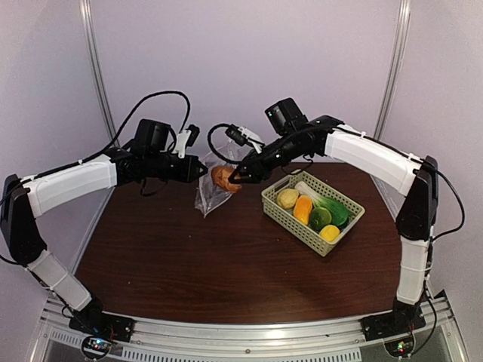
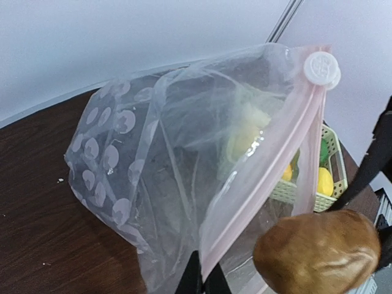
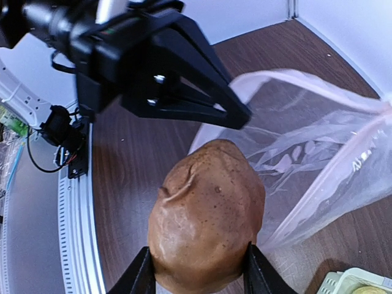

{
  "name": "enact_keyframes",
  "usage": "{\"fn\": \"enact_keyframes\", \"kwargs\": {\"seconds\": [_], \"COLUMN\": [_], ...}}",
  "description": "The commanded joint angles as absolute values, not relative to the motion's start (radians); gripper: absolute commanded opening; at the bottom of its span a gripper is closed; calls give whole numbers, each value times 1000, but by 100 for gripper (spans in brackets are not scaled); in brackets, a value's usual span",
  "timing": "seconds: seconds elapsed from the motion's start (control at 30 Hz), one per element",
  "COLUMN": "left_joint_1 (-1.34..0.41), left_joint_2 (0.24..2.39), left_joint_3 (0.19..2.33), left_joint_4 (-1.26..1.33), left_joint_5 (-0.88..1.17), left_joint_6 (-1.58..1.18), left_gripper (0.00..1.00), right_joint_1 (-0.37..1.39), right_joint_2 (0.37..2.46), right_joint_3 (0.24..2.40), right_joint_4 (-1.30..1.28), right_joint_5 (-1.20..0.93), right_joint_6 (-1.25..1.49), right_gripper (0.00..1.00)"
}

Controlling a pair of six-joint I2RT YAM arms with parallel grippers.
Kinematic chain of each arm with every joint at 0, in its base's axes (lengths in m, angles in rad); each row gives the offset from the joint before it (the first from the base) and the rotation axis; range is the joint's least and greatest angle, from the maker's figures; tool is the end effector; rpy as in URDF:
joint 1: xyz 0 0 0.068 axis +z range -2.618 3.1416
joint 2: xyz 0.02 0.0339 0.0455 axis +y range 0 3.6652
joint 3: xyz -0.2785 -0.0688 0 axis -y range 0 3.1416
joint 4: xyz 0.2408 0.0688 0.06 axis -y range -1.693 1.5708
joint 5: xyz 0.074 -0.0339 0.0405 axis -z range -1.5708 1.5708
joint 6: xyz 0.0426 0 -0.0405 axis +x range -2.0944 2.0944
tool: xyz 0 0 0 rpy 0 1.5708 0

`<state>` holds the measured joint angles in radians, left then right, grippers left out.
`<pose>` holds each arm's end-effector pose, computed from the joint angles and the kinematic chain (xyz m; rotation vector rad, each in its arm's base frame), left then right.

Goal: Place the food in the zip-top bag and seal the zipper
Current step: Place the fake vegetable in the zipper food storage bag.

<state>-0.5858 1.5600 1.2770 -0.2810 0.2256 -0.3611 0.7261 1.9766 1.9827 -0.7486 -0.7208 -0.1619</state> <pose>0.2969 -0.2084 0.3206 0.3867 2.1913 -0.7816 0.3167 0.3188 0.3592 -1.3358 1.9187 1.1171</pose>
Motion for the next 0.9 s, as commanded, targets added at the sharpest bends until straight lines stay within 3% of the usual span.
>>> {"fn": "enact_keyframes", "kwargs": {"seconds": [0.0, 0.6, 0.77, 0.87], "left_joint_1": [-572, -572, -572, -571], "left_joint_2": [1495, 1504, 1499, 1489], "left_joint_3": [1256, 1254, 1249, 1243], "left_joint_4": [-196, -166, -158, -147], "left_joint_5": [274, 396, 394, 392], "left_joint_6": [-380, -397, -405, -410], "left_gripper": [0, 0, 0, 0], "right_joint_1": [710, 759, 788, 802], "right_joint_2": [1992, 2086, 2102, 2105], "right_joint_3": [2029, 2134, 2157, 2169], "right_joint_4": [-702, -637, -644, -650], "right_joint_5": [-564, -314, -278, -272], "right_joint_6": [-100, 63, 44, 37], "right_gripper": [31, 31, 36, 46]}}
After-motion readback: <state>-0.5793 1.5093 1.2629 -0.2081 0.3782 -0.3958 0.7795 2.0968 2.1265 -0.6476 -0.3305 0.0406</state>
